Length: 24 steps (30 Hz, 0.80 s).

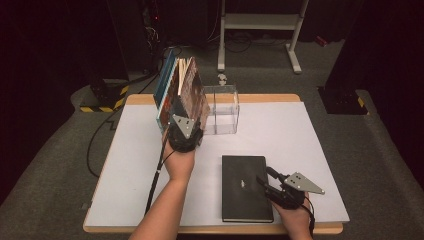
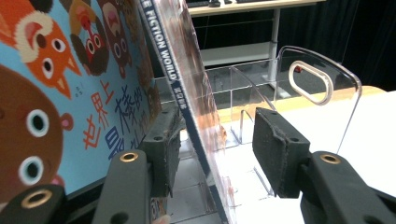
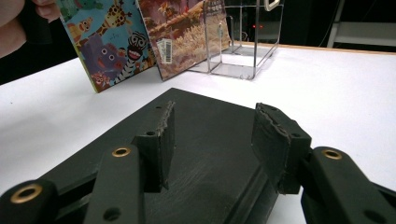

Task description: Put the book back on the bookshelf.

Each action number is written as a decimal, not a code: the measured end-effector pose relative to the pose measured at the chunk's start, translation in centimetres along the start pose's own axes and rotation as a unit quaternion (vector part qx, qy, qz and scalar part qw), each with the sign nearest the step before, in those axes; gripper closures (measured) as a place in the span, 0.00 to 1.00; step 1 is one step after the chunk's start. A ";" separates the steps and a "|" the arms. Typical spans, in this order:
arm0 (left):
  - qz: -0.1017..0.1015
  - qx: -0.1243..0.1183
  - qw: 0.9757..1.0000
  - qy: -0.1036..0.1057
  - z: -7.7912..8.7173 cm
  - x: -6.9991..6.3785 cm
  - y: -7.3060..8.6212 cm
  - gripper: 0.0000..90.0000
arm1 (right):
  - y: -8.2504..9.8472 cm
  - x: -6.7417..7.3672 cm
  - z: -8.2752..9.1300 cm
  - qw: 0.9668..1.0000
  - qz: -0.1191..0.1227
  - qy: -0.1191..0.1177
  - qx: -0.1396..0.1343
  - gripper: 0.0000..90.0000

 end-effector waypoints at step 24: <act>0.050 0.076 0.987 0.130 4.7 0.0 1.3 0.53 | 0.1 0.0 0.0 1.000 0.003 0.001 0.001 0.54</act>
Point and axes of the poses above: each handheld gripper's, and its own axes: z roughly backward along the jaws, y roughly out of its underside, x roughly to its left, the point moved 2 cm from there along -z, roughly forward along the jaws, and after that the axes turned 3 degrees about y, right-handed, at the moved point
